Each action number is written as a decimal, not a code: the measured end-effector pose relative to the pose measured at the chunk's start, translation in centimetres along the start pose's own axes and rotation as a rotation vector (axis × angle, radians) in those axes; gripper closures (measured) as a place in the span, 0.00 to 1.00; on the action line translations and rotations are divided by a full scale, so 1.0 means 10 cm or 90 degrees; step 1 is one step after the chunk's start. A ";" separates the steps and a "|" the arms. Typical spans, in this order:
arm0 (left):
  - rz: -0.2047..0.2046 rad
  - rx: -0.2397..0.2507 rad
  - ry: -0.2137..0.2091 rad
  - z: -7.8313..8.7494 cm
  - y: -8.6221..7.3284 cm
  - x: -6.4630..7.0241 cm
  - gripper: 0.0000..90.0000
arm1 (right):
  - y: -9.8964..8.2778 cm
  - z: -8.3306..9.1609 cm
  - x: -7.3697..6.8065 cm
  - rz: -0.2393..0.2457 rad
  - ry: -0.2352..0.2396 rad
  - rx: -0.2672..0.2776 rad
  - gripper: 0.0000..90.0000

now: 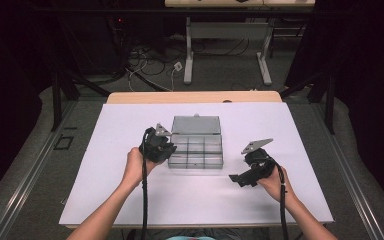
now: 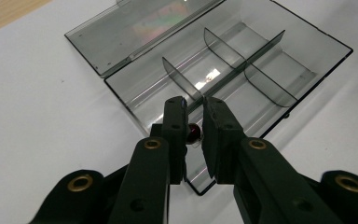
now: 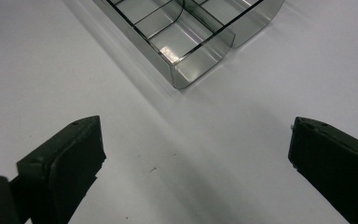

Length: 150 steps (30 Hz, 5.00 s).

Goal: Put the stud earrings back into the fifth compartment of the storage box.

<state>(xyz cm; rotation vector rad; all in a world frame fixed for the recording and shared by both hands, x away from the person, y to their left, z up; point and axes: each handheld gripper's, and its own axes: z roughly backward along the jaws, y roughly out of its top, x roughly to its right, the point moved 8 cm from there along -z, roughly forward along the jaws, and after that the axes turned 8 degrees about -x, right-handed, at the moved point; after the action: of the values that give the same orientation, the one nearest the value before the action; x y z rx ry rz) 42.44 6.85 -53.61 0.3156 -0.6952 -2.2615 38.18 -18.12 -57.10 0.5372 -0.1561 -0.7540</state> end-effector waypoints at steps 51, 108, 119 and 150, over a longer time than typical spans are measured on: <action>-0.006 0.008 -0.006 -0.14 0.02 0.13 0.35 | -0.01 0.02 -0.04 0.007 0.008 0.011 0.04; 0.102 -0.039 0.072 0.33 -0.96 -0.47 0.04 | -0.01 0.02 -0.06 0.028 -0.005 -0.003 0.04; 0.123 -0.098 0.071 0.25 -1.08 -0.53 0.11 | -0.02 0.03 -0.05 0.032 -0.004 -0.005 0.04; 0.140 -0.154 0.024 0.03 -1.25 -0.60 0.65 | -0.02 0.01 -0.07 0.028 0.003 -0.013 0.04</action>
<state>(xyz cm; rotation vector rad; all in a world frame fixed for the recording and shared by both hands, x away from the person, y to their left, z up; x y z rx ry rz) 39.17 18.53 -60.33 0.1559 -0.4096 -2.0951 37.52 -17.80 -57.08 0.5149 -0.1560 -0.7113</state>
